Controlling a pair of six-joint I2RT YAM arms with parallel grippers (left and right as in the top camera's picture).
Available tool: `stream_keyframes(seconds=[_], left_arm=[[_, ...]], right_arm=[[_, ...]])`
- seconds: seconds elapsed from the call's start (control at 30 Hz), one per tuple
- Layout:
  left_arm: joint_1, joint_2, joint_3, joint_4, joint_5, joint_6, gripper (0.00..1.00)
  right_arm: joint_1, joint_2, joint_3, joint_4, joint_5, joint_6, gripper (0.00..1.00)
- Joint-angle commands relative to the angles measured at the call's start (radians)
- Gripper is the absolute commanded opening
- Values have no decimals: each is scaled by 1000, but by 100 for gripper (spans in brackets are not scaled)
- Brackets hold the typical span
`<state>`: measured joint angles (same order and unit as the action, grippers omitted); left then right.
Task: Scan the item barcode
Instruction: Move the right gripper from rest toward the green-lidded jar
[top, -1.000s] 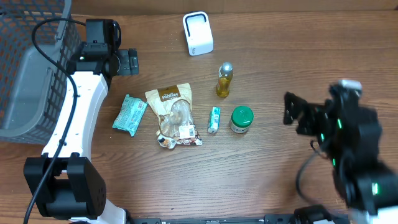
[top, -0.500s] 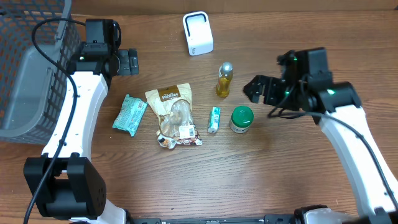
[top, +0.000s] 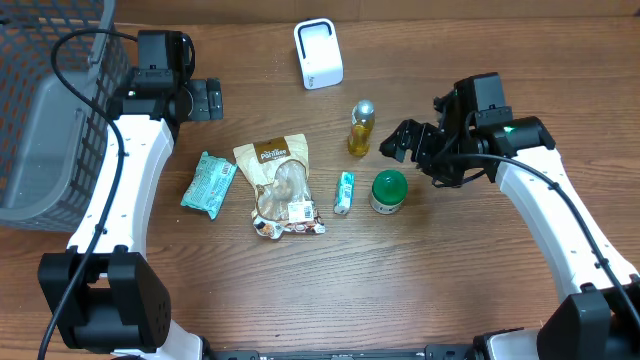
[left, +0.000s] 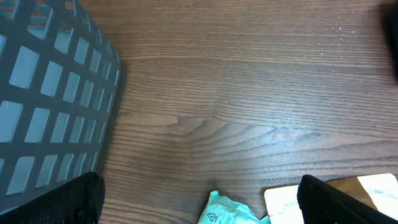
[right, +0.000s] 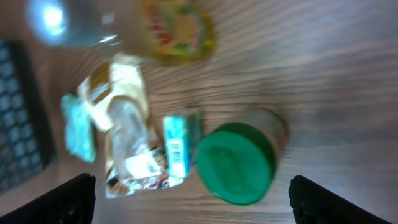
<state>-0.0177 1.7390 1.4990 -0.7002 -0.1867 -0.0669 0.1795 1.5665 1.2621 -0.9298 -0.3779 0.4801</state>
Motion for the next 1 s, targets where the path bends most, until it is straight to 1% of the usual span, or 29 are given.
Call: stream_keyframes(seconds=[0.0,0.33,0.43,0.67,0.97], left_arm=[[-3,-18,20,0,-3,23,100],[-3,-18,20,0,-3,23,100],[-3,-18,20,0,-3,23,100],[-3,-18,20,0,-3,23,99],[-3,-18,20,0,-3,23,100]], right_arm=[[50,-1,16,-17,198,164,97],[233,-1,13,-80,496,392,98],[277,-1,12,-74,565,415,100],[312,7,9,-65,587,431,100],[312,80,6,-69,573,437,100]])
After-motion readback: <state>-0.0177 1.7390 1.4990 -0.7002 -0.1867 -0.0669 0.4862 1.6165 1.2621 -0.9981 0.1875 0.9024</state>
